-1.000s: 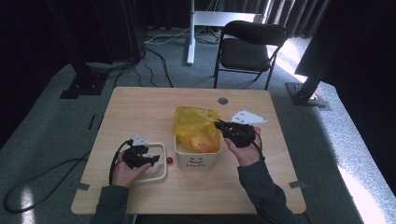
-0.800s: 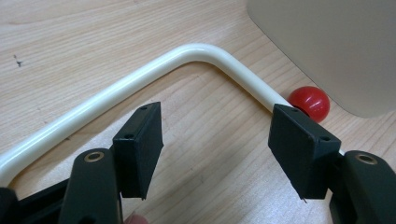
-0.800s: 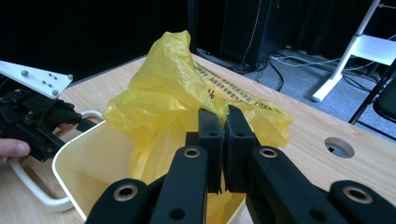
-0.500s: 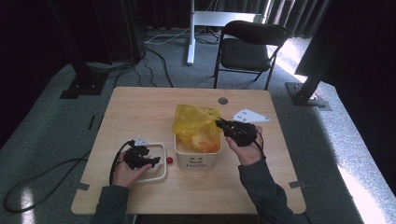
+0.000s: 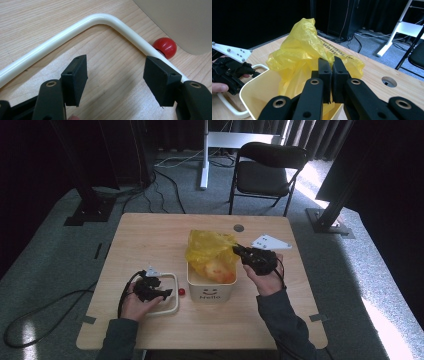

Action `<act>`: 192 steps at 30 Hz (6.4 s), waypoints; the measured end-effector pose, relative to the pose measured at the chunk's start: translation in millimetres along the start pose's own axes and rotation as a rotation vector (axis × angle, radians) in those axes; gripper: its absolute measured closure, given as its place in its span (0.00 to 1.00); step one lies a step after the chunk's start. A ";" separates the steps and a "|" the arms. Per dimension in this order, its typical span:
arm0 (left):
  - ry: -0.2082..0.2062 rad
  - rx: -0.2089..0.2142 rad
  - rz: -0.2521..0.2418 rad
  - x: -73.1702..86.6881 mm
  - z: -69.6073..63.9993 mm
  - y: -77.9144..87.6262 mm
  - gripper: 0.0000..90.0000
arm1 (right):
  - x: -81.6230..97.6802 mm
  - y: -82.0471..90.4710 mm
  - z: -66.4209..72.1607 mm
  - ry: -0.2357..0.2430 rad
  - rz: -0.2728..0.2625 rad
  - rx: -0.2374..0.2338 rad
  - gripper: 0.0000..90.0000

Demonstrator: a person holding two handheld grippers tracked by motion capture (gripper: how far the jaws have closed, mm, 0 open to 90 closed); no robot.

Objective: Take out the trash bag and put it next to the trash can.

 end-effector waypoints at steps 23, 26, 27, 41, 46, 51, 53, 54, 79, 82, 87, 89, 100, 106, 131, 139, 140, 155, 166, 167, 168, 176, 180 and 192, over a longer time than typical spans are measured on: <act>-0.001 0.007 0.023 3.1 0.3 -4.9 0.41 | -11.7 3.5 -1.2 -0.011 -0.027 -0.007 0.98; -0.001 0.008 0.021 3.3 0.2 -4.7 0.41 | -13.0 4.4 -1.0 -0.010 -0.031 -0.007 0.97; -0.001 0.008 0.021 3.3 0.2 -4.7 0.41 | -13.0 4.4 -1.0 -0.010 -0.031 -0.007 0.97; -0.012 0.009 0.028 3.8 -0.8 -4.8 0.39 | -17.8 8.3 -2.9 -0.041 -0.056 -0.009 0.97; -0.007 0.013 0.023 3.9 -0.5 -4.7 0.39 | -20.0 10.2 -2.7 -0.046 -0.062 -0.011 0.97; -0.006 0.013 0.019 4.1 -0.5 -4.8 0.39 | -20.9 11.9 -3.2 -0.049 -0.068 -0.008 0.97; -0.005 0.014 0.017 4.1 -0.4 -4.8 0.39 | -22.0 13.2 -4.0 -0.051 -0.074 -0.006 0.97; -0.005 0.015 0.017 4.1 -0.4 -4.8 0.39 | -22.5 14.1 -4.4 -0.054 -0.075 -0.005 0.97; -0.006 0.014 0.010 4.1 -0.9 -5.4 0.39 | -33.7 30.7 -16.8 -0.069 -0.108 0.024 0.97; -0.005 0.014 0.008 4.1 -0.9 -5.5 0.39 | -35.5 31.0 -15.0 -0.065 -0.113 0.021 0.97; -0.004 0.016 0.006 4.1 -0.9 -5.5 0.39 | -39.4 32.4 -13.8 -0.064 -0.124 0.021 0.97; -0.005 0.016 0.006 4.1 -0.9 -5.6 0.39 | -40.7 32.8 -12.1 -0.064 -0.129 0.019 0.97; -0.004 0.017 0.004 4.2 -0.9 -5.5 0.39 | -49.4 37.3 -8.7 -0.058 -0.150 0.023 0.97; -0.005 0.018 0.002 4.3 -0.6 -5.5 0.38 | -52.0 42.0 -7.9 -0.061 -0.162 0.025 0.97; -0.003 0.016 0.001 4.2 -1.2 -5.8 0.38 | -56.6 51.7 -14.7 -0.062 -0.178 0.048 0.97; -0.004 0.014 0.002 4.2 -1.3 -5.8 0.38 | -57.5 54.9 -17.9 -0.064 -0.180 0.057 0.97; -0.004 0.015 0.002 4.3 -1.2 -5.8 0.38 | -57.6 55.3 -18.4 -0.064 -0.180 0.057 0.97; -0.004 0.017 0.001 4.2 -1.2 -5.9 0.38 | -58.6 62.1 -26.2 -0.073 -0.191 0.078 0.97; -0.004 0.016 0.000 4.2 -1.5 -6.0 0.38 | -51.2 66.6 -35.6 -0.089 -0.185 0.094 0.97; -0.004 0.016 0.000 4.2 -1.5 -6.0 0.38 | -50.8 66.9 -36.3 -0.089 -0.185 0.097 0.97; -0.004 0.016 0.000 4.1 -1.5 -6.0 0.38 | -50.2 67.3 -37.2 -0.088 -0.183 0.099 0.97; -0.004 0.015 -0.001 4.2 -1.6 -6.1 0.38 | -46.7 72.6 -44.6 -0.097 -0.184 0.117 0.97; -0.003 0.015 -0.001 4.2 -1.6 -6.1 0.38 | -43.3 75.3 -49.3 -0.105 -0.183 0.127 0.97; -0.002 0.014 -0.003 4.1 -1.7 -6.3 0.38 | -36.7 83.3 -61.0 -0.117 -0.177 0.157 0.97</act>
Point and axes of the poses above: each handheld gripper's, and its own axes: y roughly backward along the jaws, x roughly out of its underside, z roughly to its left, the point moved 6 cm from there along -y, roughly forward along the jaws, and after that the axes turned 6 degrees about x, right-handed, at the moved point
